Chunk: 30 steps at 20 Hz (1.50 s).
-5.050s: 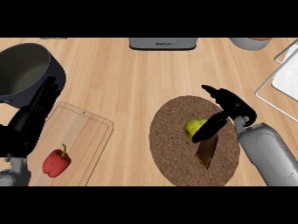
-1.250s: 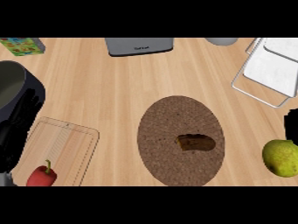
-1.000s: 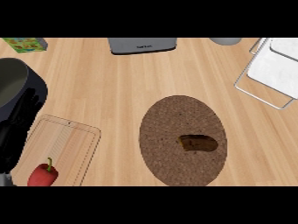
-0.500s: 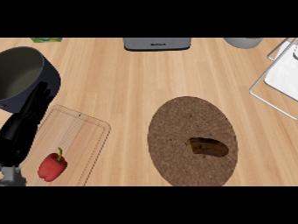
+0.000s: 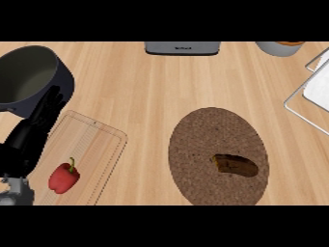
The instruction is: Pick the pear from the placemat and place it in the tiered shelf
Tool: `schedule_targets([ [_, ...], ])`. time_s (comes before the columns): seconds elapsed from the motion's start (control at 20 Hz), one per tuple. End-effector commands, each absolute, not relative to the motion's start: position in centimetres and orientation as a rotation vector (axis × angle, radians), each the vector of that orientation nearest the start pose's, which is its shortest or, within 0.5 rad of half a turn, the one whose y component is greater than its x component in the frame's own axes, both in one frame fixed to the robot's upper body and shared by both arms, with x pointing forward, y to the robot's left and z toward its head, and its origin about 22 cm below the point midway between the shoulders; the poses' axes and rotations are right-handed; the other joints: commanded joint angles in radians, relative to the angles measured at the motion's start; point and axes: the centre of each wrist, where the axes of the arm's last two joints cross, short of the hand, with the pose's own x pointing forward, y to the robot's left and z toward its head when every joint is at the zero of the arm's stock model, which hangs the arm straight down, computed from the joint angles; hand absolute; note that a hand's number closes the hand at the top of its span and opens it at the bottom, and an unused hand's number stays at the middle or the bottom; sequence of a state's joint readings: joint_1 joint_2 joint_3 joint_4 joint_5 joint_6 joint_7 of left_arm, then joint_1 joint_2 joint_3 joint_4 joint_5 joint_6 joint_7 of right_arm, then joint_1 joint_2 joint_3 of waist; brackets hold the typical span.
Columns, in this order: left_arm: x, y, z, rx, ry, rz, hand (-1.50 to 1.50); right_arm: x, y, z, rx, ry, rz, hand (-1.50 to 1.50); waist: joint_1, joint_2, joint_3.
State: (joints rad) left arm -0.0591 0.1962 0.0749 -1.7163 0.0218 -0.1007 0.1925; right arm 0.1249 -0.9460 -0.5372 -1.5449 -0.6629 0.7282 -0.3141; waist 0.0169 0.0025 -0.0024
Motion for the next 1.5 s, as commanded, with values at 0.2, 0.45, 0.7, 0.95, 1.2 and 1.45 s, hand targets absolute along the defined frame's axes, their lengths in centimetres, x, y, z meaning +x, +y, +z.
schedule_targets([
  [0.2,25.3,27.8,5.9,0.139,-1.551,-0.169,0.0,18.8,-47.9,34.8,-0.335,-2.13,0.766,1.5,-0.026,-0.021,-0.008],
  [0.45,25.9,27.1,6.3,0.115,-1.584,-0.203,0.0,18.9,-45.9,35.8,-0.759,-2.158,0.948,1.5,0.031,0.017,0.006],
  [0.7,25.9,26.6,6.5,0.073,-1.589,-0.243,0.0,22.4,-45.2,30.9,-0.902,-2.202,1.027,1.5,0.055,0.015,0.004],
  [0.95,25.8,26.4,5.3,0.082,-1.594,-0.233,0.0,26.2,-46.5,30.1,-0.899,-2.291,1.059,1.5,0.045,0.011,0.003],
  [1.2,26.8,27.8,6.2,0.107,-1.581,-0.211,0.0,29.5,-45.9,27.0,-0.585,-2.349,1.051,1.5,0.019,0.006,0.003],
  [1.45,26.3,28.7,6.0,0.113,-1.568,-0.202,0.0,30.1,-45.8,30.4,-0.637,-2.235,1.311,1.5,0.011,0.004,0.002],
])
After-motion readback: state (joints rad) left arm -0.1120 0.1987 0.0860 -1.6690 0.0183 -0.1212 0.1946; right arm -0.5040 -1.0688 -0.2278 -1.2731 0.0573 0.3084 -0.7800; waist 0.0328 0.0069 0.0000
